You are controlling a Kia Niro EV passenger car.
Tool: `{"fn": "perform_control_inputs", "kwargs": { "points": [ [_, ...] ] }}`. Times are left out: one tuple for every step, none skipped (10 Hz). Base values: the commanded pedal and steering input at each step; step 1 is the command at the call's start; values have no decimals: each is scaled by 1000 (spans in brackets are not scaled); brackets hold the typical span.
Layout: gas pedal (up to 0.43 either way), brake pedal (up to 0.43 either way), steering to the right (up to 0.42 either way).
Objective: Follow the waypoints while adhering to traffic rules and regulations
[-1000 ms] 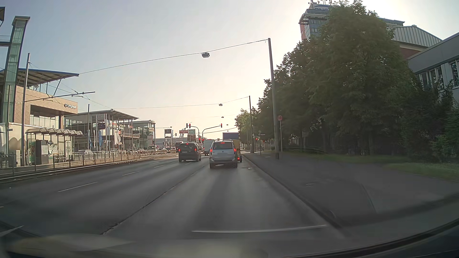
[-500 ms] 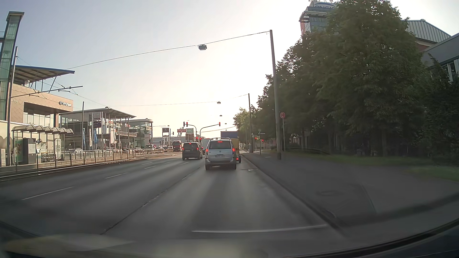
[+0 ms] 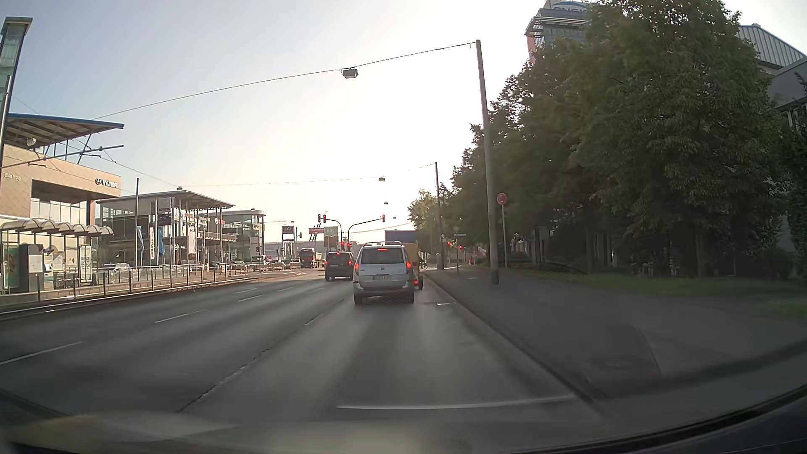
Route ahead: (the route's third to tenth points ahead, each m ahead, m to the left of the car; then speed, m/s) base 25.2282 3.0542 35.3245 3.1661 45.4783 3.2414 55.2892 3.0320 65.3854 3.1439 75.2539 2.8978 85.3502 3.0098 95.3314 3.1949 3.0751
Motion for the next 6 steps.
{"fn": "perform_control_inputs", "kwargs": {
  "points": [
    [0,0,1],
    [0,0,-5],
    [0,0,-11],
    [0,0,-12],
    [0,0,-10],
    [0,0,-5]
  ]
}}
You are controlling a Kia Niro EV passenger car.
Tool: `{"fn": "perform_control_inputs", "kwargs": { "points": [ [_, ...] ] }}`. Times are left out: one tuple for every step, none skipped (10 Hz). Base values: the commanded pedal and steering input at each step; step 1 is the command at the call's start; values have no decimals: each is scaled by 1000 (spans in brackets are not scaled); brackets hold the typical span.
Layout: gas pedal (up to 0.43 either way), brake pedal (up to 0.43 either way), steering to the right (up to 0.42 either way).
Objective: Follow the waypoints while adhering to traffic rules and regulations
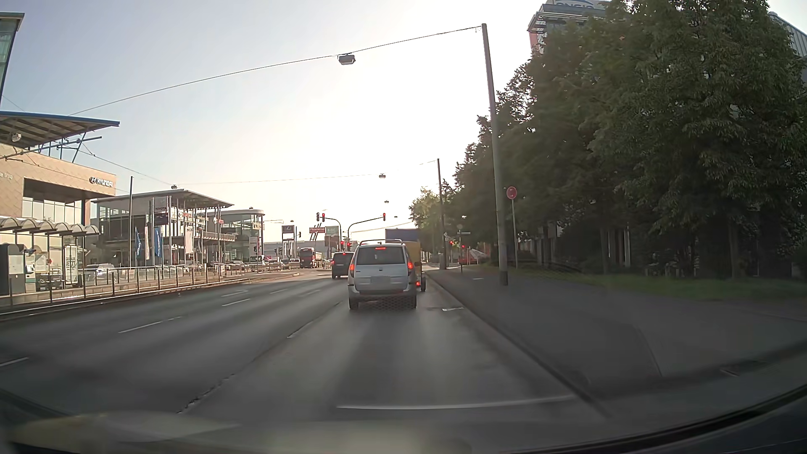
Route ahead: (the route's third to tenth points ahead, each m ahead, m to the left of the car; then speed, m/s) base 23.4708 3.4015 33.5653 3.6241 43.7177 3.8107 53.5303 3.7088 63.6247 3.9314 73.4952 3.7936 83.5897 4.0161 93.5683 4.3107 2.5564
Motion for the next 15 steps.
{"fn": "perform_control_inputs", "kwargs": {
  "points": [
    [0,0,-4],
    [0,0,-5],
    [0,0,-4],
    [0,0,-4],
    [0,0,-3],
    [0,0,-2],
    [0,0,-2],
    [0,0,-2],
    [0,0,-2],
    [0,0,-2],
    [0,0,-2],
    [0,0,-2],
    [0,0,-1],
    [0,0,-1],
    [0,0,-1]
  ]
}}
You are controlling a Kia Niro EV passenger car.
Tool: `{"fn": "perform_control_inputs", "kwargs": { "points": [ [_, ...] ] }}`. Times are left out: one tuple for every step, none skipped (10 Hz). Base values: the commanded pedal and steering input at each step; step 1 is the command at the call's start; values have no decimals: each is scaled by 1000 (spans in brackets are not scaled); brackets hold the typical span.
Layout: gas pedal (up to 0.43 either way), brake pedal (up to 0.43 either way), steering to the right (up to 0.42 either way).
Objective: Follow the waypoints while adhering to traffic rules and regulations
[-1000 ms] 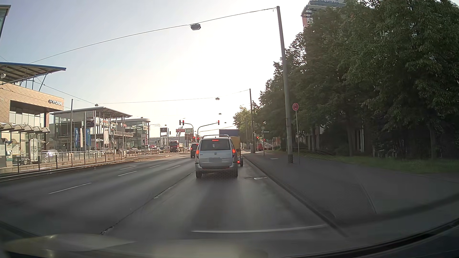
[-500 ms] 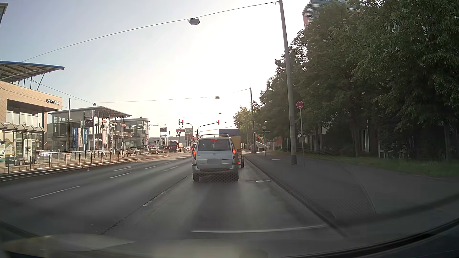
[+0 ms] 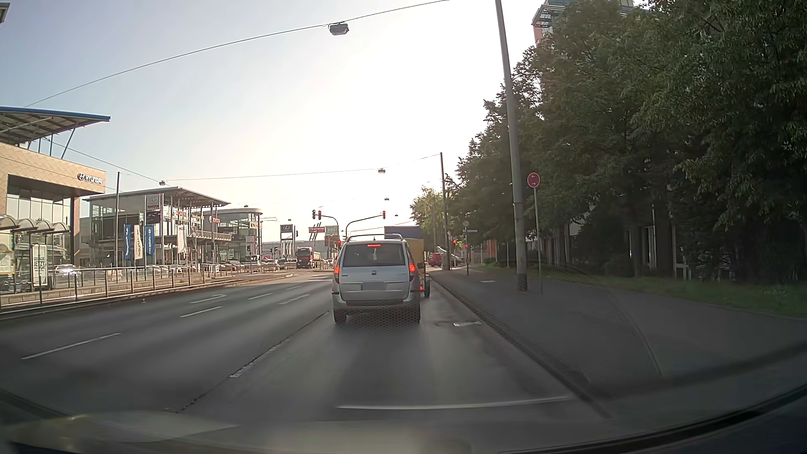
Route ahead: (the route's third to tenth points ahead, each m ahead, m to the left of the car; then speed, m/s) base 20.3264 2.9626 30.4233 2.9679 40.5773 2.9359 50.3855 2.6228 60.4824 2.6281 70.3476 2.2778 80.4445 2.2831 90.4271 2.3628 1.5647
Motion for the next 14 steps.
{"fn": "perform_control_inputs", "kwargs": {
  "points": [
    [0,0,-1],
    [0,0,-2],
    [0,0,-1],
    [0,0,-1],
    [0,0,-1],
    [0,0,-1],
    [0,0,-1],
    [0,0,-1],
    [0,0,-1],
    [0,0,-1],
    [0,0,-1],
    [0,0,-1],
    [0,0,-1],
    [0,0,-2]
  ]
}}
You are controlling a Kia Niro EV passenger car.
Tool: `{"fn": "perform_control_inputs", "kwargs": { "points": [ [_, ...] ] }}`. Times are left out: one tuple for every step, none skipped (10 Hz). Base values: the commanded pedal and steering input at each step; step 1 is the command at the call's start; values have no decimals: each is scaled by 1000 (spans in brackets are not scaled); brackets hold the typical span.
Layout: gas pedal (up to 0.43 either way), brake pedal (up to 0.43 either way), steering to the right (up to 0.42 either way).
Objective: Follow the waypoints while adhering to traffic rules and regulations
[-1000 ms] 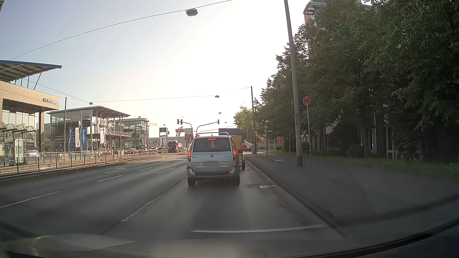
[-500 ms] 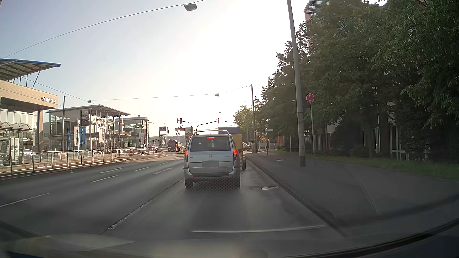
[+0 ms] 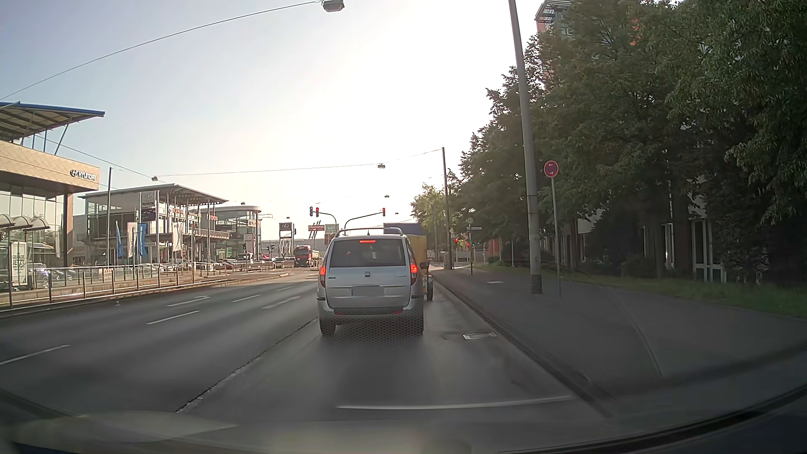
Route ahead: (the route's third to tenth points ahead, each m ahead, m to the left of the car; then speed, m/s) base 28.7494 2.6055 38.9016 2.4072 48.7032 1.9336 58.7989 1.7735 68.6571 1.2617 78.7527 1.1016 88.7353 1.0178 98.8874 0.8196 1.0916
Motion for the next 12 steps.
{"fn": "perform_control_inputs", "kwargs": {
  "points": [
    [0,0,-1],
    [0,0,-1],
    [0,0,-1],
    [0,0,-2],
    [0,0,-1],
    [0,0,-1],
    [0,0,-2],
    [0,0,-1],
    [0,0,-1],
    [0,0,-1],
    [0,0,-1],
    [0,0,-1]
  ]
}}
